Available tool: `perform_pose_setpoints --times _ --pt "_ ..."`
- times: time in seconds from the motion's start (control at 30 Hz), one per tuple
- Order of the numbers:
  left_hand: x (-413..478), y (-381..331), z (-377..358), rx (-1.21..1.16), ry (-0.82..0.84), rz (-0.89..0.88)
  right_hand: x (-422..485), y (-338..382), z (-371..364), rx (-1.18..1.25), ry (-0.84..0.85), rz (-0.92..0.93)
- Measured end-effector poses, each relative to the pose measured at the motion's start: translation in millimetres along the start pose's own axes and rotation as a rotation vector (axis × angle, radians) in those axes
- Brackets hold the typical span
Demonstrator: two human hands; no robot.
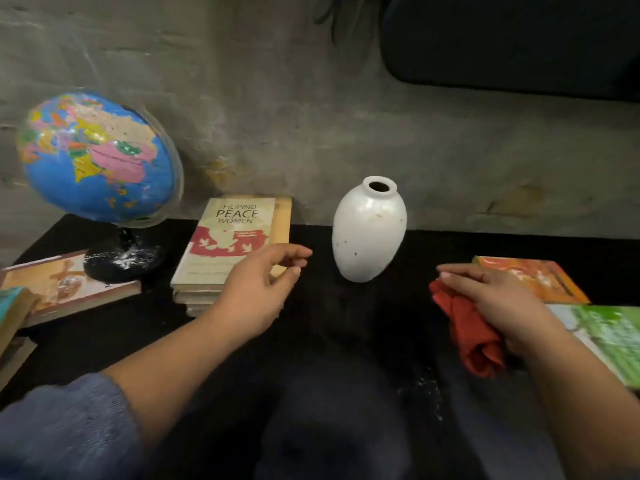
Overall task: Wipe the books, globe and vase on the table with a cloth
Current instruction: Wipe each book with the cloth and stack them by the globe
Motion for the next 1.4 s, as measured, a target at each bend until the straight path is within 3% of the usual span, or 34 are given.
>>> perform_pose_setpoints --times 0.2,0.3,0.5,0.63,0.77,0.83,1.03,1.2,1.4 --pt "14 -16 -65 -0.06 0.291 -0.017 0 -58 114 -0.105 -0.316 -0.227" --pt "20 -23 -86 -0.034 0.383 -0.013 -4 -79 156 -0.24 -0.358 -0.347" --pt "27 -25 -117 -0.016 0.522 0.021 -11 -139 217 -0.173 -0.355 -0.696" --pt "28 -22 -129 -0.009 0.563 0.04 -10 -149 237 -0.17 -0.429 -0.693" --pt "30 -17 -136 0.001 0.583 0.066 19 -169 256 -0.173 -0.377 -0.756" --pt "31 -16 -139 0.011 0.595 0.076 41 -207 276 -0.21 -0.292 -0.752" --pt "29 -13 -144 -0.013 0.621 0.089 53 -233 272 -0.362 -0.149 -0.621" --pt "28 -10 -147 0.065 0.602 0.076 11 -138 167 -0.697 0.022 -0.466" --pt "16 6 -145 0.345 0.597 -0.044 -26 -111 73 -0.747 0.244 -0.257"
Point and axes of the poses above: each hand's wrist, its own x-axis towards the middle knuckle, its own z-axis out of the back of the hand, y = z × x, the point moved 2 cm from there along x, towards the middle knuckle, and after that the axes turned 1 degree about y, right-handed, at the moved point
